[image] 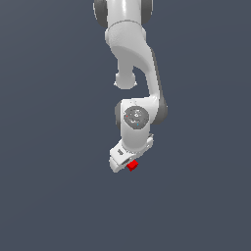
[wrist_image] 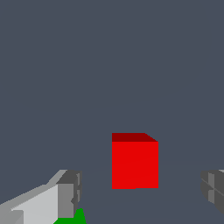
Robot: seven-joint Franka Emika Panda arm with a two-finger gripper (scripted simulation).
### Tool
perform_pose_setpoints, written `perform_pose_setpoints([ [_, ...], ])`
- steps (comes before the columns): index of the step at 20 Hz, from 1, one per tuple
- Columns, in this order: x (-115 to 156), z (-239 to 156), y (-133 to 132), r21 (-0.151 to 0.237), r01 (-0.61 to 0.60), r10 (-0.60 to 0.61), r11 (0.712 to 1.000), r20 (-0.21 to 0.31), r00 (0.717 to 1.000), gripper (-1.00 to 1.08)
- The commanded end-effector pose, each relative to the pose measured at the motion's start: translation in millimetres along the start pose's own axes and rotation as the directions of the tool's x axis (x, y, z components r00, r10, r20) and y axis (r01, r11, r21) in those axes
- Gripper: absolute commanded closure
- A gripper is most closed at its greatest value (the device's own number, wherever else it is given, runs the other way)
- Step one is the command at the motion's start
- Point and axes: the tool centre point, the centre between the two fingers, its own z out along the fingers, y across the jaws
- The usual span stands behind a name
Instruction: Stack the red cube on top of the green cube.
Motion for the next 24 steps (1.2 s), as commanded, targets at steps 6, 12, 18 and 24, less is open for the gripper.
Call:
perform_pose_setpoints([
  [6, -0.4, 28.6, -0.7, 0.000, 0.003, -0.003, 1.000, 0.000, 1.000, -0.92],
  [12, -0.1, 48.9, -0.6, 0.000, 0.005, -0.005, 1.000, 0.000, 1.000, -0.92],
  [18, 0.7, 49.0, -0.2, 0.000, 0.005, -0.005, 1.000, 0.000, 1.000, 1.08],
  [24, 0.7, 49.0, -0.2, 0.000, 0.005, -0.005, 1.000, 0.000, 1.000, 1.08],
])
